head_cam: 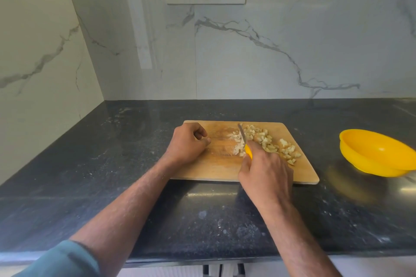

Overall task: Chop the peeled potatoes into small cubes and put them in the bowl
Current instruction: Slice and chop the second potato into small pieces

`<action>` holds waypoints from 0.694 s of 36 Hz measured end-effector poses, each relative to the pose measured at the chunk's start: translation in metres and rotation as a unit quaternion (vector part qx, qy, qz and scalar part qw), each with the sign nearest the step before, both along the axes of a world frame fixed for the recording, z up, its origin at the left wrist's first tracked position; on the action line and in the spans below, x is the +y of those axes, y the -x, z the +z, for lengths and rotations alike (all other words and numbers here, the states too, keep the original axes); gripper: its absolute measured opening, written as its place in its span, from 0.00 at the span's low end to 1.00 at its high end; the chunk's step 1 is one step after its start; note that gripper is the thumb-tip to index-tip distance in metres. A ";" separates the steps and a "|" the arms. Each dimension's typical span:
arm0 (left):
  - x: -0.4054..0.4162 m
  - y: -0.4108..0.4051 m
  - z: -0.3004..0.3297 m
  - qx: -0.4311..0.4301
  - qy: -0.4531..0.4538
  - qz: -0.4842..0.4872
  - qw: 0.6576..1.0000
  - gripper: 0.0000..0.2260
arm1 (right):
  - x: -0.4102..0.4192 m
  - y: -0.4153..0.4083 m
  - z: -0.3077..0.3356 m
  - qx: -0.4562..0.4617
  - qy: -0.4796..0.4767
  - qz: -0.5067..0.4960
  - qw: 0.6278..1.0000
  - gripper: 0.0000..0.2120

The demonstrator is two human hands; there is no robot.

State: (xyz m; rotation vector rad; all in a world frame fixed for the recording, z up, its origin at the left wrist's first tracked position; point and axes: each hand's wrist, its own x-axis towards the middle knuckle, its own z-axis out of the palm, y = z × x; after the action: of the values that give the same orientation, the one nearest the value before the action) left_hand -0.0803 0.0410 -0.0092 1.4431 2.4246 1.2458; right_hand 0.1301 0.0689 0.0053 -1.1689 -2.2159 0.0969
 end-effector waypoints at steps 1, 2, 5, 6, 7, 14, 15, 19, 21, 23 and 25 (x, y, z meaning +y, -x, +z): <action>0.000 0.000 0.000 0.001 -0.001 0.000 1.000 0.04 | -0.001 0.000 0.000 0.004 -0.012 0.009 1.000 0.20; 0.000 0.000 0.000 0.002 -0.003 0.001 1.000 0.04 | -0.002 0.001 0.000 0.008 -0.021 0.017 1.000 0.19; 0.000 0.000 0.000 0.005 -0.008 0.000 1.000 0.04 | -0.003 0.002 -0.001 -0.011 -0.014 0.045 0.999 0.18; 0.001 0.000 0.000 0.007 -0.007 -0.001 1.000 0.04 | -0.003 0.002 -0.001 -0.022 -0.007 0.056 0.998 0.17; 0.001 0.000 0.000 0.008 -0.007 -0.001 1.000 0.04 | -0.003 0.001 -0.001 -0.028 -0.002 0.063 0.998 0.17; 0.001 0.000 -0.001 0.007 -0.004 -0.007 1.000 0.03 | -0.001 0.000 -0.002 -0.034 -0.002 0.076 0.997 0.17; 0.001 0.000 -0.001 0.008 -0.005 -0.007 1.000 0.03 | -0.001 0.001 -0.003 -0.028 -0.012 0.076 0.997 0.17; 0.001 0.000 0.000 0.007 -0.011 -0.009 1.000 0.02 | -0.001 0.005 -0.005 -0.029 -0.058 0.064 0.996 0.18; 0.000 -0.001 0.000 0.003 -0.018 -0.009 1.000 0.02 | 0.001 0.007 -0.008 -0.018 -0.077 0.066 0.995 0.17; 0.000 -0.001 0.001 0.003 -0.026 -0.008 1.000 0.03 | 0.003 0.008 -0.012 -0.004 -0.083 0.073 0.994 0.14; -0.001 0.000 0.001 0.005 -0.030 -0.004 1.000 0.04 | 0.004 0.008 -0.013 0.007 -0.088 0.069 0.994 0.11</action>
State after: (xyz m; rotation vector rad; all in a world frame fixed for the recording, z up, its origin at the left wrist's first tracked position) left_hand -0.0803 0.0404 -0.0079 1.4756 2.4057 1.3240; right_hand 0.1220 0.0728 -0.0082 -0.9189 -2.2404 -0.0323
